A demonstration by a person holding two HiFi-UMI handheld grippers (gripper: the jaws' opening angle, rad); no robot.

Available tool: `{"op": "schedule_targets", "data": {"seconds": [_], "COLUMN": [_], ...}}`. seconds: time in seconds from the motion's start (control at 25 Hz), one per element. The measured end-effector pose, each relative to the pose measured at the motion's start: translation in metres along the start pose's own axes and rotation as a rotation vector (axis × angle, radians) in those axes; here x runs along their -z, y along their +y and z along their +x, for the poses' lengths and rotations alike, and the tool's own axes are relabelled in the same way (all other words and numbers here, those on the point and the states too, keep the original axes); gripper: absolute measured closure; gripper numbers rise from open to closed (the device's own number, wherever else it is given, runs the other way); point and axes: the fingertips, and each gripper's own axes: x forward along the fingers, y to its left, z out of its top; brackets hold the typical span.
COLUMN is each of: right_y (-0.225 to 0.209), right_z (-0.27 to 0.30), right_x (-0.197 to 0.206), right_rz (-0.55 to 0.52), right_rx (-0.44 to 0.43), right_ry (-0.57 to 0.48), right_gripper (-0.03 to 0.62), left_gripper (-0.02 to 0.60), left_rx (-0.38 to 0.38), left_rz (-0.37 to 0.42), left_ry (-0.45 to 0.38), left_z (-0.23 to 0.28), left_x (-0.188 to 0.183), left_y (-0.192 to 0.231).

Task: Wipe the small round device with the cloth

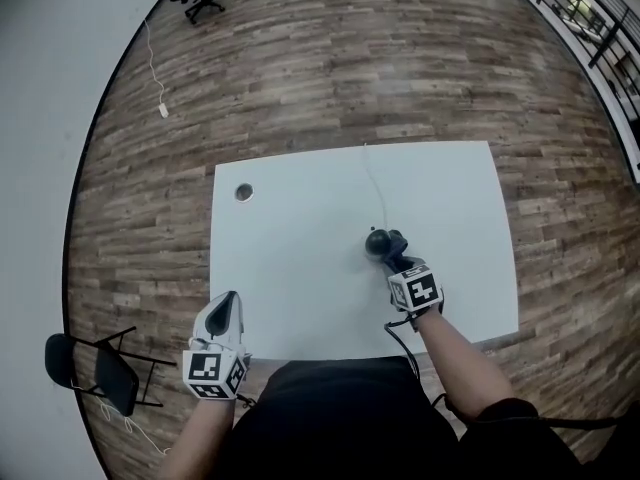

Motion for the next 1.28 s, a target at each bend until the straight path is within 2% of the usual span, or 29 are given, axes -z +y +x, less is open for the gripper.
{"op": "schedule_targets", "data": {"seconds": [0.16, 0.36, 0.56, 0.84, 0.96, 1.08, 1.12, 1.16, 1.28], "right_y": [0.012, 0.032, 0.051, 0.09, 0.104, 0.134, 0.139, 0.138, 0.108], "right_z": [-0.002, -0.001, 0.007, 0.032, 0.024, 0.004, -0.007, -0.019, -0.06], "right_x": [0.012, 0.008, 0.007, -0.007, -0.018, -0.045, -0.059, -0.075, -0.122], "right_rz": [-0.017, -0.073, -0.084, -0.128, -0.153, -0.277, -0.35, -0.433, -0.622], "right_rx": [-0.022, -0.037, -0.07, -0.159, -0.22, -0.308, -0.291, -0.233, 0.093], "right_ry": [0.038, 0.062, 0.083, 0.071, 0.037, -0.083, -0.148, -0.223, -0.408], "right_gripper": [0.519, 0.519, 0.519, 0.519, 0.519, 0.519, 0.519, 0.519, 0.519], "left_gripper": [0.574, 0.574, 0.574, 0.574, 0.574, 0.574, 0.574, 0.574, 0.574], "left_rx": [-0.014, -0.014, -0.015, -0.058, -0.051, -0.047, -0.045, -0.041, -0.023], "left_rz": [-0.031, -0.061, -0.075, -0.112, -0.117, -0.125, -0.127, -0.126, -0.122], "left_ry": [0.0, -0.001, -0.006, 0.009, 0.011, 0.011, 0.009, 0.005, -0.012], "left_z": [-0.003, -0.004, -0.007, -0.017, -0.016, -0.011, -0.009, -0.006, 0.002], "left_x": [0.007, 0.012, 0.016, 0.027, 0.031, 0.032, 0.032, 0.031, 0.026], "left_y": [0.004, 0.01, 0.017, 0.045, 0.041, 0.042, 0.042, 0.041, 0.035]}}
